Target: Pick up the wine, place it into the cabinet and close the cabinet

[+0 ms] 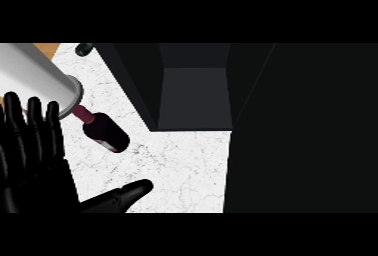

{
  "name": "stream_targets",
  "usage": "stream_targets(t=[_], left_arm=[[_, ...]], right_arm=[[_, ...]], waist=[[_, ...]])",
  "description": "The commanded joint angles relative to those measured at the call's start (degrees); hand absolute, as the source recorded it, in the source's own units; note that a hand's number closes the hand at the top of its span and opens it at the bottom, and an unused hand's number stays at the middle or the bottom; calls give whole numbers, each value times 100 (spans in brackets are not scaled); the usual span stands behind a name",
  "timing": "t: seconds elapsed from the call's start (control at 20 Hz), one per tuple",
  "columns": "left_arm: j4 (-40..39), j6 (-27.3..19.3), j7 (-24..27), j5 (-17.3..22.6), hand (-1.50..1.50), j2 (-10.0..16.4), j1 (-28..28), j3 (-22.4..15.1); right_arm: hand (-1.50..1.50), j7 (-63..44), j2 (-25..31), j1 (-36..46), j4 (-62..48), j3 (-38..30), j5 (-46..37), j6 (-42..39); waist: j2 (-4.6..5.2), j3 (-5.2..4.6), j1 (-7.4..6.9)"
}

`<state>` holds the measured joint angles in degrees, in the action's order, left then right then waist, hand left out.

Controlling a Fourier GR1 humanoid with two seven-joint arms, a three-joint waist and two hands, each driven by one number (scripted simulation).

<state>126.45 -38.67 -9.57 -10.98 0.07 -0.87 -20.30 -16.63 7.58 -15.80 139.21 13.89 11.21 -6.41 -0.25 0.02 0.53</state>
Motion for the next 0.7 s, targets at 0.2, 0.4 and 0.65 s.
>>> stream_targets(t=[0.2,0.4,0.65], left_arm=[[728,-456,-943,-1052,-150,-7,177,-701],[961,-403,-1378,-1454,-150,-6,25,-771],[795,-937,-1501,-2008,-150,-7,56,-1520]], right_arm=[[-150,-840,243,-419,1478,-118,425,132],[-150,-896,150,-308,1501,181,155,229],[-150,-933,90,-339,1564,609,-322,412]], waist=[[-10,4,-7],[-7,2,-13],[-18,3,12]])
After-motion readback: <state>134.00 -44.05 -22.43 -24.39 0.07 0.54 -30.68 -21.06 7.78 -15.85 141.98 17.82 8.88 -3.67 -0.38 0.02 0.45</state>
